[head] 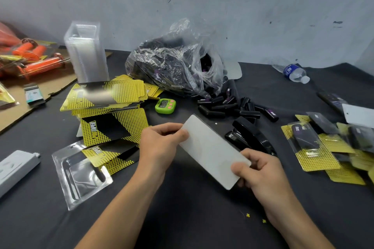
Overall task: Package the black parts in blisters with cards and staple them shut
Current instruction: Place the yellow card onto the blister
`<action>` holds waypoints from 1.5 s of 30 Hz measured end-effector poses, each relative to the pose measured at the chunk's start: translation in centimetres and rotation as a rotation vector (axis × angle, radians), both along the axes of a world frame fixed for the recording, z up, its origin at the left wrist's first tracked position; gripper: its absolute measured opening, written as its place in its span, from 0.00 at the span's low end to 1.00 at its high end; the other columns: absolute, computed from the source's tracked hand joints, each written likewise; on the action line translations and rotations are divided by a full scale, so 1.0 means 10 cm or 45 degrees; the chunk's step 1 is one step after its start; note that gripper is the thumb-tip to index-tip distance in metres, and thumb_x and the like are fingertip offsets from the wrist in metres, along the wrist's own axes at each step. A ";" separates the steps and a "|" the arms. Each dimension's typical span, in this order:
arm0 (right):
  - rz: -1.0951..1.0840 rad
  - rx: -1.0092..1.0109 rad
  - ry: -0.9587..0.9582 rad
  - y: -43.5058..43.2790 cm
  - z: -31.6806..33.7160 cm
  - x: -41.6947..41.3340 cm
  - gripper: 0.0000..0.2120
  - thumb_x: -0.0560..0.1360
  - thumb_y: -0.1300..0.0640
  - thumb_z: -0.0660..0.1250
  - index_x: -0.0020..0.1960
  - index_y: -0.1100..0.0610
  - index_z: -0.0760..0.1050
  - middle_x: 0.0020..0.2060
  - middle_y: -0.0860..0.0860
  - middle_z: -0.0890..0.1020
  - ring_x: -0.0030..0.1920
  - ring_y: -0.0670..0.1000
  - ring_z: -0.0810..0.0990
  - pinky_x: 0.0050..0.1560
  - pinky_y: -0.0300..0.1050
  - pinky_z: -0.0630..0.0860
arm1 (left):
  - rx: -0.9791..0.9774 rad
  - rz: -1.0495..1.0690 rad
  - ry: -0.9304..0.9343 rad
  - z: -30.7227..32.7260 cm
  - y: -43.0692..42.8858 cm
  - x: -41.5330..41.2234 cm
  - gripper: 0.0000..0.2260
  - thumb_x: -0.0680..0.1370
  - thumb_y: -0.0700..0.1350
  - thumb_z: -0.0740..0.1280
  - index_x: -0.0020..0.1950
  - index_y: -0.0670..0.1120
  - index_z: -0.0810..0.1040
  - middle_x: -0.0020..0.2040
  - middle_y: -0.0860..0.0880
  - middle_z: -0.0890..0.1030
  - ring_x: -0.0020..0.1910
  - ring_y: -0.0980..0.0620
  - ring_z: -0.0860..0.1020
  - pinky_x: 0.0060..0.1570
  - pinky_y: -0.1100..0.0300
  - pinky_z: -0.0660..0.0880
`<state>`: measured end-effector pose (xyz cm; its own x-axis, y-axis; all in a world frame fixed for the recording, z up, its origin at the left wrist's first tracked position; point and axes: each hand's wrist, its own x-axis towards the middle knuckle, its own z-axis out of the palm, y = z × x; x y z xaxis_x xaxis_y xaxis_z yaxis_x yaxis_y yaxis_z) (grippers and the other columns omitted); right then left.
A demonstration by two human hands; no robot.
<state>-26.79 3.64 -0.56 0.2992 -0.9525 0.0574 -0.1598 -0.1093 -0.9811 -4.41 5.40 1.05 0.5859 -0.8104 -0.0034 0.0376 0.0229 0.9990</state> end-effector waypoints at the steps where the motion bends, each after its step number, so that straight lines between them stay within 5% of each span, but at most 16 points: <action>1: -0.050 -0.013 -0.026 -0.01 -0.01 0.00 0.08 0.75 0.64 0.71 0.39 0.55 0.82 0.30 0.55 0.81 0.28 0.49 0.74 0.30 0.37 0.69 | 0.026 -0.005 -0.010 -0.02 -0.01 0.01 0.10 0.71 0.36 0.79 0.39 0.52 0.89 0.39 0.50 0.88 0.39 0.54 0.85 0.42 0.60 0.81; 5: -0.086 0.011 -0.024 -0.01 -0.02 0.01 0.11 0.79 0.63 0.69 0.39 0.54 0.81 0.29 0.65 0.77 0.25 0.52 0.68 0.31 0.41 0.67 | 0.055 -0.050 0.002 -0.05 -0.04 0.06 0.12 0.72 0.39 0.79 0.36 0.56 0.89 0.37 0.51 0.87 0.30 0.59 0.80 0.31 0.68 0.74; 7: -0.171 -0.093 0.053 0.02 -0.04 0.04 0.11 0.79 0.60 0.70 0.38 0.53 0.79 0.25 0.58 0.76 0.24 0.50 0.67 0.28 0.41 0.66 | 0.069 -0.016 -0.031 -0.07 -0.03 0.03 0.04 0.73 0.43 0.79 0.42 0.52 0.89 0.39 0.53 0.88 0.32 0.59 0.82 0.35 0.66 0.78; 10: -0.413 -0.540 0.369 0.10 -0.02 0.11 0.10 0.77 0.53 0.71 0.38 0.52 0.77 0.25 0.48 0.75 0.26 0.48 0.72 0.28 0.36 0.67 | 0.132 -0.041 -0.106 -0.12 0.00 -0.12 0.16 0.75 0.49 0.78 0.62 0.52 0.82 0.47 0.54 0.87 0.39 0.52 0.87 0.39 0.55 0.83; 12: -0.449 -0.854 0.533 0.13 0.02 0.17 0.13 0.78 0.54 0.70 0.36 0.52 0.75 0.27 0.48 0.75 0.31 0.50 0.74 0.32 0.39 0.70 | 0.132 -0.291 0.152 -0.11 0.01 -0.22 0.23 0.77 0.52 0.75 0.70 0.50 0.76 0.51 0.48 0.88 0.45 0.46 0.88 0.38 0.53 0.83; 14: -0.356 -1.236 0.694 0.16 0.01 0.25 0.12 0.76 0.57 0.71 0.35 0.53 0.76 0.28 0.48 0.74 0.30 0.50 0.72 0.34 0.47 0.71 | 0.129 -0.554 0.448 -0.08 0.01 -0.27 0.25 0.77 0.56 0.72 0.71 0.49 0.75 0.58 0.43 0.86 0.51 0.44 0.86 0.40 0.52 0.82; 17: -0.163 -1.500 0.888 0.23 -0.01 0.35 0.10 0.76 0.58 0.72 0.37 0.53 0.77 0.30 0.48 0.75 0.32 0.53 0.71 0.40 0.49 0.69 | 0.125 -0.666 0.499 -0.07 0.03 -0.28 0.20 0.75 0.53 0.71 0.63 0.44 0.80 0.54 0.41 0.86 0.47 0.44 0.83 0.43 0.51 0.78; 20: -0.014 -1.362 0.935 0.22 -0.06 0.36 0.04 0.71 0.52 0.76 0.42 0.50 0.82 0.37 0.43 0.81 0.39 0.49 0.77 0.49 0.47 0.68 | 0.123 -0.561 0.456 -0.09 0.02 -0.23 0.09 0.75 0.35 0.70 0.54 0.42 0.81 0.47 0.37 0.84 0.44 0.43 0.81 0.44 0.47 0.75; 22: 0.071 -0.998 0.770 0.22 -0.06 0.32 0.09 0.65 0.46 0.78 0.42 0.47 0.84 0.44 0.38 0.82 0.49 0.43 0.79 0.56 0.41 0.70 | 0.101 -0.530 0.459 -0.09 0.01 -0.19 0.11 0.75 0.31 0.66 0.54 0.40 0.81 0.51 0.32 0.84 0.47 0.38 0.82 0.48 0.42 0.77; 25: -0.152 -0.593 0.461 0.19 -0.03 0.27 0.13 0.65 0.38 0.73 0.39 0.46 0.78 0.44 0.38 0.80 0.50 0.40 0.79 0.50 0.28 0.71 | 0.073 -0.544 0.444 -0.09 0.00 -0.15 0.14 0.73 0.31 0.64 0.58 0.39 0.79 0.56 0.33 0.84 0.55 0.32 0.83 0.56 0.33 0.79; 27: -0.270 -0.421 0.371 0.15 -0.04 0.25 0.13 0.69 0.39 0.73 0.44 0.45 0.75 0.42 0.41 0.82 0.42 0.43 0.82 0.43 0.32 0.76 | 0.048 -0.588 0.444 -0.09 -0.01 -0.14 0.17 0.70 0.33 0.65 0.58 0.39 0.79 0.55 0.34 0.84 0.53 0.35 0.84 0.56 0.34 0.79; 31: 0.000 0.027 0.106 0.08 -0.05 0.31 0.09 0.79 0.61 0.71 0.51 0.48 0.77 0.36 0.56 0.86 0.33 0.61 0.83 0.37 0.58 0.80 | -0.044 -0.673 0.430 -0.08 -0.01 -0.16 0.20 0.66 0.32 0.65 0.58 0.35 0.77 0.50 0.38 0.82 0.50 0.41 0.81 0.55 0.41 0.78; 35: 0.003 -0.028 0.032 0.09 -0.03 0.28 0.11 0.80 0.65 0.69 0.45 0.51 0.83 0.36 0.55 0.85 0.31 0.54 0.80 0.31 0.45 0.76 | -0.092 -0.757 0.442 -0.07 0.04 -0.15 0.21 0.66 0.29 0.64 0.59 0.34 0.77 0.51 0.38 0.82 0.51 0.44 0.83 0.50 0.55 0.81; 39: -0.280 -0.625 0.403 0.13 0.04 0.17 0.05 0.77 0.53 0.70 0.45 0.44 0.81 0.37 0.40 0.83 0.39 0.41 0.81 0.36 0.29 0.72 | -0.042 -0.785 0.405 -0.06 0.06 -0.13 0.22 0.67 0.28 0.69 0.61 0.35 0.79 0.57 0.35 0.84 0.59 0.38 0.83 0.66 0.45 0.78; 45: -0.322 -0.603 0.481 0.06 0.04 0.13 0.10 0.77 0.59 0.73 0.43 0.45 0.81 0.35 0.39 0.82 0.38 0.41 0.80 0.35 0.26 0.69 | -0.030 -0.758 0.519 -0.04 0.07 -0.13 0.23 0.69 0.31 0.72 0.65 0.40 0.80 0.62 0.37 0.83 0.62 0.38 0.82 0.67 0.43 0.77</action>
<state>-25.49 4.21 -0.13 0.1509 -0.8936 0.4228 -0.5617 -0.4295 -0.7072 -5.69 6.08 0.62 0.0006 -0.9944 -0.1061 0.4201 -0.0960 0.9024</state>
